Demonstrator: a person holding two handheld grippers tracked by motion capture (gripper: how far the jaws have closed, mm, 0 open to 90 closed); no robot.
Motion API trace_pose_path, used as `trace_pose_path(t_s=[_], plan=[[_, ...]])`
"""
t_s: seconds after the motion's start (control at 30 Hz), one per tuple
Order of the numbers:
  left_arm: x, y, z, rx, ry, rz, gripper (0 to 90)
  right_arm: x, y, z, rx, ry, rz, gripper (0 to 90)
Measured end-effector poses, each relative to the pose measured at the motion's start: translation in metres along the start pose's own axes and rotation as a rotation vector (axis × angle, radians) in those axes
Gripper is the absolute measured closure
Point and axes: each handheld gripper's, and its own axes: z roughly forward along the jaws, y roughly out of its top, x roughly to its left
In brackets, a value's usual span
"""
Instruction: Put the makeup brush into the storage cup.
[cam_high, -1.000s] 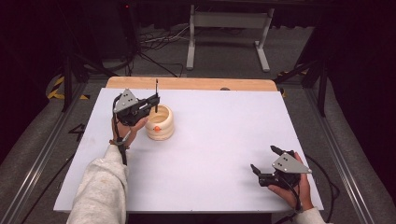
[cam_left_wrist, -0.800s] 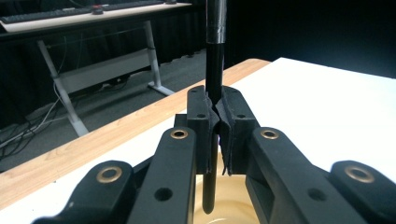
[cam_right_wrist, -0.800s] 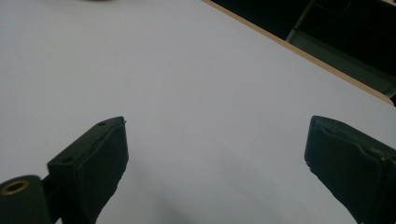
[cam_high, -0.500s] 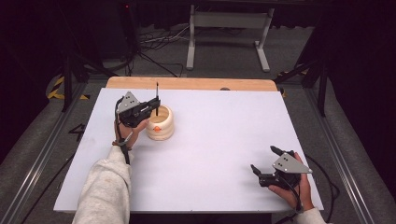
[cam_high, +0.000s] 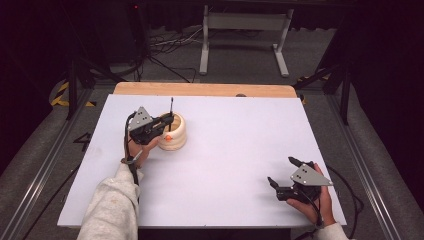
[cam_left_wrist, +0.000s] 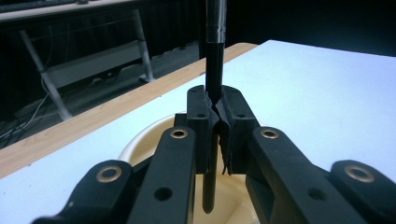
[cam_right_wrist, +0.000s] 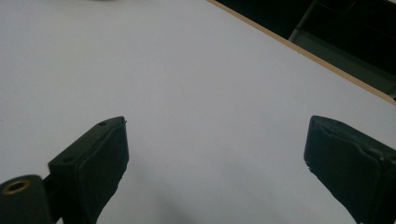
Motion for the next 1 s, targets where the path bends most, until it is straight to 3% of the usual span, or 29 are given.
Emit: trace_pose_path(t_s=[0.03,0.9,1.0], plan=[[-0.0013,-0.0001,0.0000,0.005,-0.002,0.016,83.6,0.0001,0.0001,0.0004,0.002,-0.001,-0.003,6.9],[0.0000,-0.0058,-0.0041,-0.002,0.000,0.002,82.9,0.0003,-0.0002,0.0007,0.014,-0.001,-0.009,6.9],[0.0001,-0.0056,-0.0049,-0.010,0.002,-0.002,78.0,-0.0002,-0.0004,0.0007,0.013,-0.001,-0.008,6.9]])
